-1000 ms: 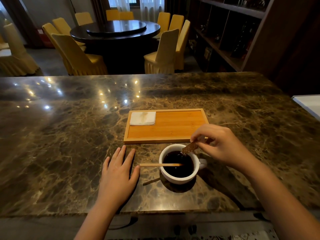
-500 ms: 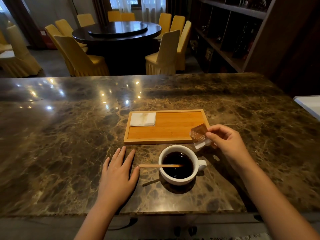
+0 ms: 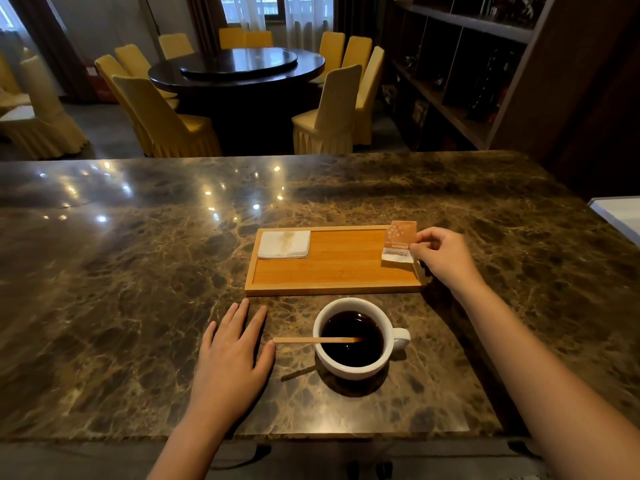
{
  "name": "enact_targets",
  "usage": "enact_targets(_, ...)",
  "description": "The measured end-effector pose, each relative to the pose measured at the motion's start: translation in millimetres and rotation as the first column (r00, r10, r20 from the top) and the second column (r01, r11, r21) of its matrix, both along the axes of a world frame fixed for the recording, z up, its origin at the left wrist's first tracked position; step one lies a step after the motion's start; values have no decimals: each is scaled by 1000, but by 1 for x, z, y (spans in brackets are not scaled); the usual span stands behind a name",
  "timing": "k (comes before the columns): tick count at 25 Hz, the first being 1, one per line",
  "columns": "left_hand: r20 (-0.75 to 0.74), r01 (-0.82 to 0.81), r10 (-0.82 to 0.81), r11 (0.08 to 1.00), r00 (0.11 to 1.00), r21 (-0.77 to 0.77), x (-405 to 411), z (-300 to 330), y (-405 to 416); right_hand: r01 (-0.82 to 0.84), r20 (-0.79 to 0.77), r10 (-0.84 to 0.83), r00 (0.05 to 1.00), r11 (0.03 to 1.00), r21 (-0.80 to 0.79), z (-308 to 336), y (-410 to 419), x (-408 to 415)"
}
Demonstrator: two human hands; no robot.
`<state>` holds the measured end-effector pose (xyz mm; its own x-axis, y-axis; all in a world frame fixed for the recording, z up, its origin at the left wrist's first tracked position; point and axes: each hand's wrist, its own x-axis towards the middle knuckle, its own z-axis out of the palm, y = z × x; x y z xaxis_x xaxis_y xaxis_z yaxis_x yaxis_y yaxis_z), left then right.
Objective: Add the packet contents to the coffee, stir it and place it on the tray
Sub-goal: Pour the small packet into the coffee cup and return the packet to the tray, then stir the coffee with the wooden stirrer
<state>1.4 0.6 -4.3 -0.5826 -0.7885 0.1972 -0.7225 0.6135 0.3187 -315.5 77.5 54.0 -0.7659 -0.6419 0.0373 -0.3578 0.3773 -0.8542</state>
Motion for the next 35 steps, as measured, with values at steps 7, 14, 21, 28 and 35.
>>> enact_targets(7,2,-6,6,1000,1000,12,0,1,0,57,-322,-2,947,985,162,-15,-15,-6)
enact_targets(14,7,-10,10,1000,1000,17,0,1,0,-202,-582,300,756,952,228,-14,3,9)
enact_targets(21,12,-6,6,1000,1000,14,0,0,0,-323,-519,492,699,864,385,-19,8,9)
enact_targets(28,11,-2,2,1000,1000,9,0,0,-1,-342,-457,486,745,866,364,-13,-2,4)
enact_targets(35,8,6,-6,1000,1000,15,1,1,0,-521,-493,541,681,831,192,37,17,66)
